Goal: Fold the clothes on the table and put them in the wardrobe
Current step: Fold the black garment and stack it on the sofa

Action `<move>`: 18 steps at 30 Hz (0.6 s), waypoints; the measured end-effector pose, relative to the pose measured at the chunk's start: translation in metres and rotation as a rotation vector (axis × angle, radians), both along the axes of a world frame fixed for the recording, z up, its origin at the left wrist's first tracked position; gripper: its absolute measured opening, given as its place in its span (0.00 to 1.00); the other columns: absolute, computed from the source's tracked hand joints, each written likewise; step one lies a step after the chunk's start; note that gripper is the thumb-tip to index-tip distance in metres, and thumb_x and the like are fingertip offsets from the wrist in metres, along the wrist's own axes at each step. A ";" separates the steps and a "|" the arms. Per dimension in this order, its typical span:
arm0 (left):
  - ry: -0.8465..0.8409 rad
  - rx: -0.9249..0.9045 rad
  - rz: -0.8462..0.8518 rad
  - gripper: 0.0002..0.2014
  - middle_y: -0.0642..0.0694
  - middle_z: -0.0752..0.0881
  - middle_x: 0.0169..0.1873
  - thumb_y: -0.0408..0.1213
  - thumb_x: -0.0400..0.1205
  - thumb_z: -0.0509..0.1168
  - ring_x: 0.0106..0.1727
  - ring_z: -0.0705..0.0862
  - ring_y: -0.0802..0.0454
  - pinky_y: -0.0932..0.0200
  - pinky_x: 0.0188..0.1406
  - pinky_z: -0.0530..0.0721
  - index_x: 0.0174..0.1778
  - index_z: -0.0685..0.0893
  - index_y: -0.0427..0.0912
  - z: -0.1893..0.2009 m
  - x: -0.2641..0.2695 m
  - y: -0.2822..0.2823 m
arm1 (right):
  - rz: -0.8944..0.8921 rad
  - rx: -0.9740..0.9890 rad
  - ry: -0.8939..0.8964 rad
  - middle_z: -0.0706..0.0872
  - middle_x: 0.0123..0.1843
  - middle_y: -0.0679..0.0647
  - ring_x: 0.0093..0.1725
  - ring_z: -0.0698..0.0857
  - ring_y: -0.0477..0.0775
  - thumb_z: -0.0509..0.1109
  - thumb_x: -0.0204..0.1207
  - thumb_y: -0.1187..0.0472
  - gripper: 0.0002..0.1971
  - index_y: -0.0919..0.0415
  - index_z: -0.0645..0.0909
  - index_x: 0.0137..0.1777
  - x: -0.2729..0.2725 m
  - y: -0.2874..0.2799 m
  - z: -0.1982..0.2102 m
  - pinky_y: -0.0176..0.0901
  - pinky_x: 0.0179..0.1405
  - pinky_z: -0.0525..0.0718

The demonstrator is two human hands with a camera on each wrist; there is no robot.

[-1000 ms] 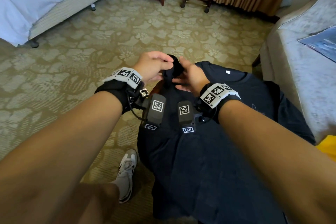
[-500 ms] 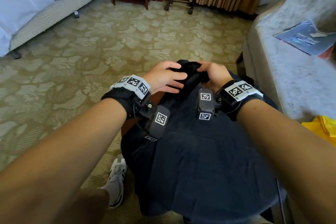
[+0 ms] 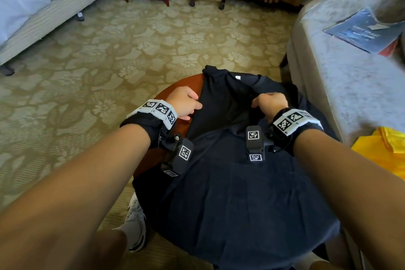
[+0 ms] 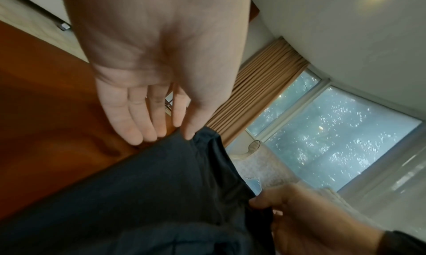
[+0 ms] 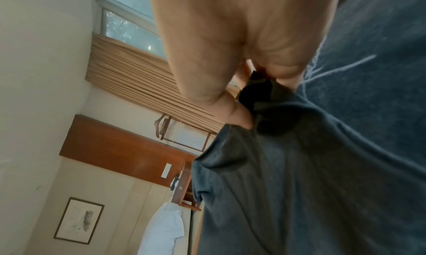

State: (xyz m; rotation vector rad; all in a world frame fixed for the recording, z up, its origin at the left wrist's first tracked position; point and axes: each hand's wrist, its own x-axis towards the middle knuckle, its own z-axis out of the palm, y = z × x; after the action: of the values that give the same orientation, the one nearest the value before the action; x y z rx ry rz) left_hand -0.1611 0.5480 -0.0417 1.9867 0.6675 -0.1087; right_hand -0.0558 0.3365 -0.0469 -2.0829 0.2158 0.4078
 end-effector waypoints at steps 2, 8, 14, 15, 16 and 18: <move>-0.016 0.069 -0.005 0.14 0.43 0.83 0.55 0.34 0.80 0.70 0.55 0.85 0.46 0.51 0.46 0.89 0.60 0.79 0.47 0.000 0.016 0.003 | -0.020 0.065 -0.032 0.84 0.33 0.55 0.38 0.83 0.59 0.72 0.69 0.69 0.08 0.60 0.82 0.30 0.001 0.000 0.004 0.50 0.43 0.84; -0.057 0.293 -0.158 0.27 0.46 0.76 0.53 0.28 0.83 0.64 0.47 0.82 0.42 0.43 0.53 0.87 0.77 0.70 0.51 0.006 0.077 0.007 | -0.047 0.147 -0.077 0.85 0.40 0.51 0.48 0.85 0.52 0.73 0.69 0.75 0.13 0.56 0.86 0.44 0.026 -0.002 -0.009 0.43 0.54 0.85; 0.089 0.521 -0.292 0.19 0.41 0.74 0.72 0.29 0.83 0.63 0.62 0.82 0.39 0.53 0.60 0.82 0.69 0.80 0.49 -0.011 0.128 0.019 | -0.019 0.177 -0.090 0.91 0.48 0.54 0.52 0.89 0.56 0.75 0.67 0.73 0.16 0.50 0.88 0.45 0.038 -0.006 -0.024 0.51 0.59 0.88; 0.075 0.549 -0.281 0.14 0.41 0.77 0.70 0.31 0.84 0.63 0.63 0.82 0.39 0.54 0.61 0.80 0.65 0.82 0.45 -0.013 0.132 0.021 | -0.015 0.176 -0.097 0.91 0.48 0.54 0.52 0.90 0.56 0.75 0.67 0.73 0.17 0.48 0.88 0.43 0.039 -0.007 -0.026 0.53 0.59 0.88; 0.030 0.567 -0.265 0.10 0.41 0.80 0.66 0.32 0.84 0.64 0.63 0.82 0.39 0.56 0.60 0.79 0.60 0.84 0.44 -0.014 0.134 0.024 | -0.012 0.173 -0.106 0.91 0.49 0.54 0.52 0.90 0.56 0.75 0.67 0.73 0.17 0.47 0.87 0.42 0.040 -0.008 -0.028 0.53 0.59 0.88; -0.081 0.521 -0.195 0.04 0.42 0.84 0.61 0.35 0.83 0.66 0.63 0.83 0.40 0.57 0.61 0.79 0.48 0.85 0.49 -0.014 0.136 0.031 | 0.012 0.150 -0.138 0.91 0.50 0.52 0.54 0.89 0.54 0.75 0.69 0.72 0.17 0.45 0.87 0.43 0.041 -0.009 -0.030 0.52 0.61 0.87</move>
State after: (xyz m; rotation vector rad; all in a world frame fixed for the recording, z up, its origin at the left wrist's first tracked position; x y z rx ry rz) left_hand -0.0251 0.5790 -0.0554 2.5408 0.4774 0.0338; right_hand -0.0145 0.3280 -0.0767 -1.9567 0.0887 0.2775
